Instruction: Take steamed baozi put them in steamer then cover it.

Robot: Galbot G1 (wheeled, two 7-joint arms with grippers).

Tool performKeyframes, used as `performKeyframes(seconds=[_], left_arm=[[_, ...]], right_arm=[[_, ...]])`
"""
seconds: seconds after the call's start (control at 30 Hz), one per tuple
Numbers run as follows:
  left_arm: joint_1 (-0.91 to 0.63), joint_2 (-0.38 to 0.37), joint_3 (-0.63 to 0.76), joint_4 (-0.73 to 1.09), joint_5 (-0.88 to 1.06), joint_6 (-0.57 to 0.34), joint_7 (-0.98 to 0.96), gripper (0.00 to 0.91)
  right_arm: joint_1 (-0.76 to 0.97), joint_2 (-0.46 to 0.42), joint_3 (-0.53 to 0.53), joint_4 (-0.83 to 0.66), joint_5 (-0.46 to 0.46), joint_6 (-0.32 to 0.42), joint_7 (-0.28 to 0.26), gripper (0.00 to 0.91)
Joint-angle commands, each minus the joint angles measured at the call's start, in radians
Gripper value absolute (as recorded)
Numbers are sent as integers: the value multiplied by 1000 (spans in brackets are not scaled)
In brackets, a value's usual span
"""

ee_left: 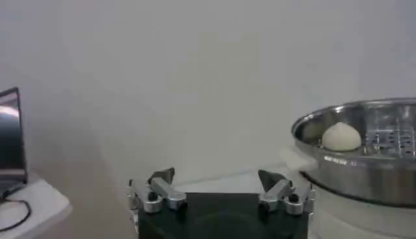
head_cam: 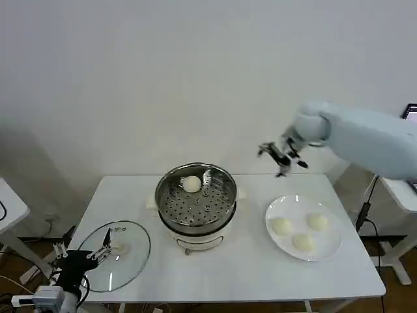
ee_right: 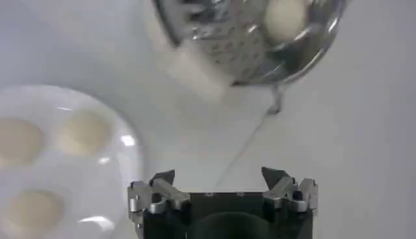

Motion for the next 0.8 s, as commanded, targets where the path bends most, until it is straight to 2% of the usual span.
performKeyframes(seconds=[0.03,0.17,0.37,0.57,0.7,0.8], left_arm=[[9,-17,25,-19,82,-45,4,907],[11,-21,38,-24,98,-46,10,907],[10,-27,41,-32,106,-46,18,907],[21,-20,22,-45,105,-46,26,907],[25,-22,13,-43,101,-46,23,907],[28,-23,9,-40,100,-47,24,907]], right_arm=[[-247,-287,84,147,22,-102,-18,907],[-295,-269,108,124,9,-104,-28,907],[-358,-163,172,58,-16,-113,-33,907],[-416,-49,223,-42,-55,-133,-14,907],[-435,-19,233,-67,-52,-168,-29,907],[-444,-4,238,-87,-102,-177,-42,907]])
